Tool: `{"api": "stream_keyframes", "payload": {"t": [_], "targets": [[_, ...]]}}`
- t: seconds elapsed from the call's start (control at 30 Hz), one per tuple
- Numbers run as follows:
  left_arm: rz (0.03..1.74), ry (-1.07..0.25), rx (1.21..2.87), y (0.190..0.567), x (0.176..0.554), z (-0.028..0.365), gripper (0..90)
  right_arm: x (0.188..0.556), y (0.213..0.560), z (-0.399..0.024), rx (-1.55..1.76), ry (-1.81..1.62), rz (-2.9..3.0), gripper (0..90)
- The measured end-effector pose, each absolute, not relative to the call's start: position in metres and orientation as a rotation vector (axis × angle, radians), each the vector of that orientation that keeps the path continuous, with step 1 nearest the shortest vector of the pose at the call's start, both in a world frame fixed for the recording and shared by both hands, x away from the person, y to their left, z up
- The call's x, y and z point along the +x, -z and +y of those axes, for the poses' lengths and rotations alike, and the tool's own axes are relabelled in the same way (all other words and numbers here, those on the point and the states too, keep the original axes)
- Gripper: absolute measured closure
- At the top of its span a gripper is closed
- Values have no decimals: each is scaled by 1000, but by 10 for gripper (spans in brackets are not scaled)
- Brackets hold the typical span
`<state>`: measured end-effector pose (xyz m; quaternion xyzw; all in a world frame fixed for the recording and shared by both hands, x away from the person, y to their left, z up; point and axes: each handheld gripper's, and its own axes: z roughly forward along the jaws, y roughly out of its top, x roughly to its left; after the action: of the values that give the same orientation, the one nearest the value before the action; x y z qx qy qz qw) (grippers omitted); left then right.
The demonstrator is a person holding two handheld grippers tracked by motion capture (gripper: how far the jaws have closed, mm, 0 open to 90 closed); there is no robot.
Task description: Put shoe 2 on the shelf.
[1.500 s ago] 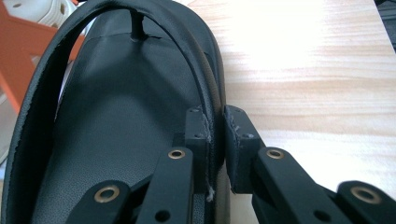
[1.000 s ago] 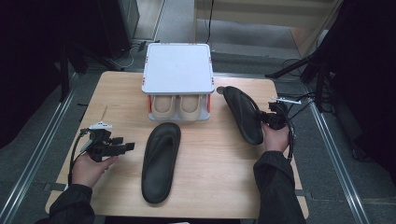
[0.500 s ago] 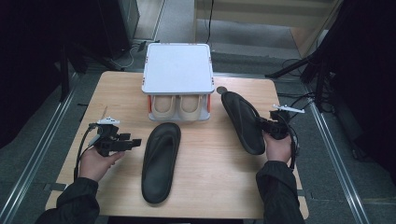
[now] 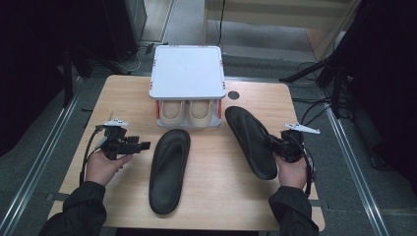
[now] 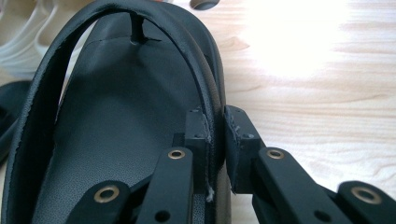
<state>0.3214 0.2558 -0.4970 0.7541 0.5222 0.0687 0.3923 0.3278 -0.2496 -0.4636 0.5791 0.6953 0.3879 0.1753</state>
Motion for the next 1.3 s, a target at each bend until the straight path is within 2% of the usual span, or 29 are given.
{"api": "stream_keyframes", "payload": {"t": [0.6, 1.3], "targets": [[1296, -147, 1945, 496, 332, 243, 375, 290, 475, -224, 1614, -1106, 2065, 814], [1296, -146, 1964, 496, 331, 240, 400, 294, 489, -188, 1518, -1025, 2191, 804]]}}
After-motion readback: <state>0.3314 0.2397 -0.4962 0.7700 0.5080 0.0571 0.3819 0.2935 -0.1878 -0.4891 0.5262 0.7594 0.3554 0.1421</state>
